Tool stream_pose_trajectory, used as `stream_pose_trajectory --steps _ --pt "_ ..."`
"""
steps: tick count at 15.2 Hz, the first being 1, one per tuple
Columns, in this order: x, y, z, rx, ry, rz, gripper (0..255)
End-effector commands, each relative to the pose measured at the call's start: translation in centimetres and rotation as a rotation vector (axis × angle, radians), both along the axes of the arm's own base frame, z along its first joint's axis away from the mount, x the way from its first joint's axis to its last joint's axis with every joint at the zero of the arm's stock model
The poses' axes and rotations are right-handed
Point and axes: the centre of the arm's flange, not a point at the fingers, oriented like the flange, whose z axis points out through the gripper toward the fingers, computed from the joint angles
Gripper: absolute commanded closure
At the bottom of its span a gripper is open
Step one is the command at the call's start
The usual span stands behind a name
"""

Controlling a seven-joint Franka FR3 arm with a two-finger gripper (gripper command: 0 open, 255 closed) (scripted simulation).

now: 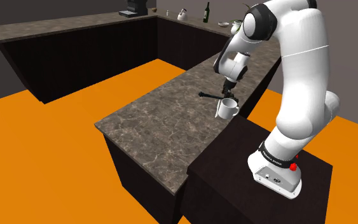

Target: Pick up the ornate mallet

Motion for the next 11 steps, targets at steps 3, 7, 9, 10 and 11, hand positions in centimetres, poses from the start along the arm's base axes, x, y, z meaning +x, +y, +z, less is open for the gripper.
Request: stream_pose_trajectory --steps 3,7,9,10,11 --pt "0.09 0.04 -0.39 0.000 0.000 0.000 255" --pt "0.10 0.02 -0.40 0.000 0.000 0.000 255" --pt "0.10 0.02 -0.40 0.000 0.000 0.000 255" --pt "0.10 0.02 -0.40 0.000 0.000 0.000 255" --pt "0.02 -0.02 -0.49 0.000 0.000 0.000 255"
